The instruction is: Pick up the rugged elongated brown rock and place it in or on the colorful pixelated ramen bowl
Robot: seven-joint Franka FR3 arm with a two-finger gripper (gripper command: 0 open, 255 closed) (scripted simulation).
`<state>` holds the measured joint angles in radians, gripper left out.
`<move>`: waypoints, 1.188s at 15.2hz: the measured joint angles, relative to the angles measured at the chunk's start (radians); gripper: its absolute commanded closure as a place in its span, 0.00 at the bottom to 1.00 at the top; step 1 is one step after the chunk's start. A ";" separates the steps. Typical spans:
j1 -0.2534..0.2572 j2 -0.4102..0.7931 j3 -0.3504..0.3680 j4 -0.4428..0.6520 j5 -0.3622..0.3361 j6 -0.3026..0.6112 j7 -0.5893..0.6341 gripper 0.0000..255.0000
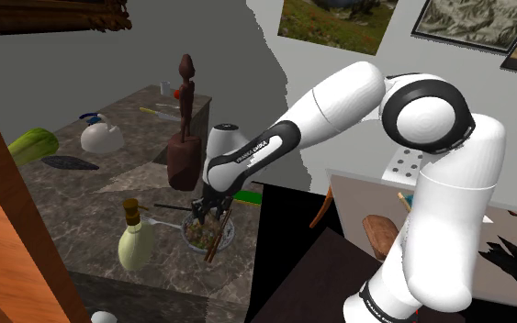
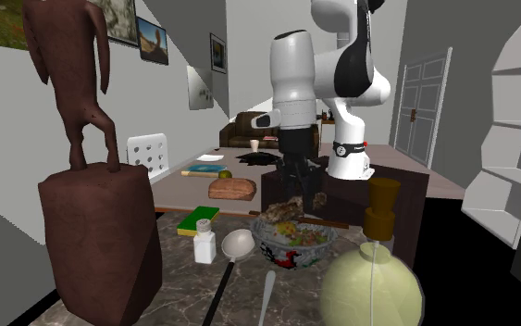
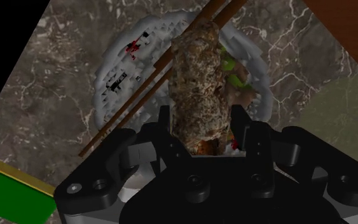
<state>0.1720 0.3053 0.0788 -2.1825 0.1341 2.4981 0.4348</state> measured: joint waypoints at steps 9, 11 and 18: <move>0.000 0.024 0.000 0.002 0.001 0.024 -0.003 0.00; 0.000 0.024 0.000 0.002 0.001 0.024 -0.003 0.00; -0.006 -0.031 -0.003 0.005 -0.001 -0.035 -0.004 0.00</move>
<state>0.1663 0.2739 0.0762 -2.1776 0.1332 2.4630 0.4312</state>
